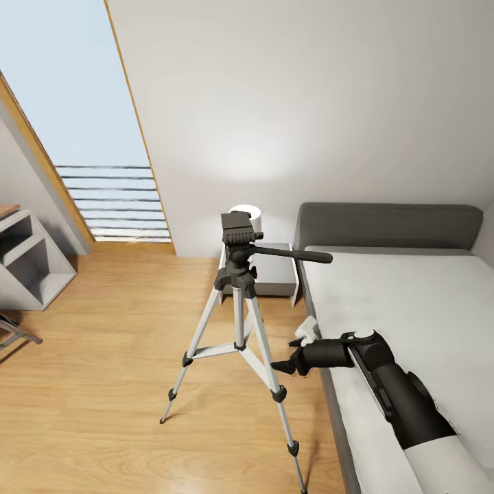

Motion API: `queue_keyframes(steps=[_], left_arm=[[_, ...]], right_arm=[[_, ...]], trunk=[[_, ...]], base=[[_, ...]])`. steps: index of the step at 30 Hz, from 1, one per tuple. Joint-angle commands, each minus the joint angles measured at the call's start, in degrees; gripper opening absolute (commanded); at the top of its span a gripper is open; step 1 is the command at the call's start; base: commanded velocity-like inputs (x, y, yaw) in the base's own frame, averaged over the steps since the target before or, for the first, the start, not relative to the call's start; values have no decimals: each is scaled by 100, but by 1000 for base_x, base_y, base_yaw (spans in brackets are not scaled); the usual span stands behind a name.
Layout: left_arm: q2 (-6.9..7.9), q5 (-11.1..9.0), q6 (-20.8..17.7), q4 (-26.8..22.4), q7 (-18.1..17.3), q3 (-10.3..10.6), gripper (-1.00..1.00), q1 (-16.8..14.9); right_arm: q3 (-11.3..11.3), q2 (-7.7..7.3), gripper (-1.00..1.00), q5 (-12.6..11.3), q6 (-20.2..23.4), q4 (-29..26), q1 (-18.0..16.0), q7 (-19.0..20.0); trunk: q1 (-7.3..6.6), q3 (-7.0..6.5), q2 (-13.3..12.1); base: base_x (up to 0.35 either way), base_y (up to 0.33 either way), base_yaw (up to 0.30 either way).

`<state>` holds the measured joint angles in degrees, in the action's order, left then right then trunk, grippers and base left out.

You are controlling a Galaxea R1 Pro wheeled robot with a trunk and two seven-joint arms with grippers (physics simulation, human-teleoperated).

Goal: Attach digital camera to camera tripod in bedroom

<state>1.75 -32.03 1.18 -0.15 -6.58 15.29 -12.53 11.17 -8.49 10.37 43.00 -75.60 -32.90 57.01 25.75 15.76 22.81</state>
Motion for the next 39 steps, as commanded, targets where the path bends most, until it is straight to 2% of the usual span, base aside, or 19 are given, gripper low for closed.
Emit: queue_keyframes(steps=[1,7,13,21,39], left_arm=[[1,-49,14,6,-28,48,-100,-4],[1,-49,14,6,-28,46,-100,-4],[1,-49,14,6,-28,45,-100,-4],[1,-49,14,6,-28,44,-100,-4],[1,-49,14,6,-28,44,-100,-4]], right_arm=[[-24,31,100,54,15,-7,-6,-30],[-134,254,100,46,33,-7,-6,-515],[-240,390,100,44,39,-7,-6,-618],[-318,420,100,46,41,-7,-6,-637],[-319,432,100,22,49,4,-6,-631]], trunk=[[3,10,11],[3,10,11],[3,10,11],[3,10,11],[3,10,11]], base=[[0,0,0],[0,0,0],[0,0,0],[0,0,0],[0,0,0]])
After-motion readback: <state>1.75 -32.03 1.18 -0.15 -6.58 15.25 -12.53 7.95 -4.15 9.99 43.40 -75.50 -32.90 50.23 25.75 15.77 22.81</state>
